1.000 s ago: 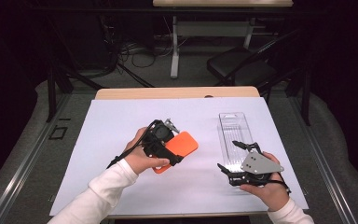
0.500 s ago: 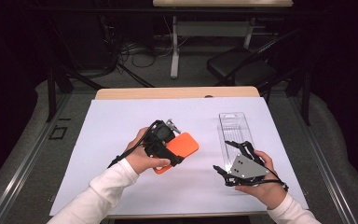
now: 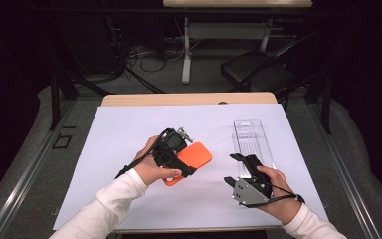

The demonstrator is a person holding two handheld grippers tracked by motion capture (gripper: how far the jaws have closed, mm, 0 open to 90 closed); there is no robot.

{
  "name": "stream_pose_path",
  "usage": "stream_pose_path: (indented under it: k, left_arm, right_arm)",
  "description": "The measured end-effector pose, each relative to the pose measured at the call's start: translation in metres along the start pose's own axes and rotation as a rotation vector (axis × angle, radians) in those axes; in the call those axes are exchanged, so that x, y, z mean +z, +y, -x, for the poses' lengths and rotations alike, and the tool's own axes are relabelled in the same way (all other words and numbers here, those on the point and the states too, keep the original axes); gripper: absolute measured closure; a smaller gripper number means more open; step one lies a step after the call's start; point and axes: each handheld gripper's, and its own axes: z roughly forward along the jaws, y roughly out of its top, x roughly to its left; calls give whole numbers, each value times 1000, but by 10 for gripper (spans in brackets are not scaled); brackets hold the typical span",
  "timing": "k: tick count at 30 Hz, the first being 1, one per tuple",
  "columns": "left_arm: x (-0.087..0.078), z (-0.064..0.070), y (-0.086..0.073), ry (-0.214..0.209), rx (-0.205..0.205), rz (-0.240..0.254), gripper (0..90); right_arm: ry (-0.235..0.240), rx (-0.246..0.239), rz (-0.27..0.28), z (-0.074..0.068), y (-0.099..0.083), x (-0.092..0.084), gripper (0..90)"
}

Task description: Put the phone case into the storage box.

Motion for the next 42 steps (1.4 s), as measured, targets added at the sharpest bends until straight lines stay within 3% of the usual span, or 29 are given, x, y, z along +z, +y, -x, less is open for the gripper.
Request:
stream_pose_path:
  k: [1, 5, 9, 10, 12, 15, 22, 27, 31, 42]
  left_arm:
    - [0, 0, 0, 0, 0, -2, 162]
    - [1, 0, 1, -2, 0, 0, 162]
    - [2, 2, 2, -6, 5, 0, 162]
    - [3, 3, 3, -7, 8, 1, 162]
    - [5, 5, 5, -10, 11, -1, 162]
    - [6, 7, 7, -18, 20, 1, 162]
    - [12, 19, 16, -42, 46, 6, 162]
    - [16, 26, 22, -55, 61, 0, 162]
    - [19, 29, 25, -59, 76, -7, 162]
    - [24, 37, 31, -75, 91, -12, 162]
  right_arm:
    - [-5, -38, -1, 1, 1, 1, 265]
    - [-11, -44, 8, -2, 2, 3, 263]
    - [-16, -85, 6, -3, 3, 5, 263]
    - [-17, -122, -1, -3, 4, 6, 266]
    - [-16, -115, -3, -5, 4, 7, 266]
    - [-17, -166, -19, -7, 4, 9, 273]
    - [-35, -214, -3, -13, 5, 12, 303]
    - [-45, -223, 11, -14, 7, 13, 331]
    - [-58, -243, -12, -18, 5, 14, 353]
    - [-92, -294, -6, -20, 5, 19, 358]
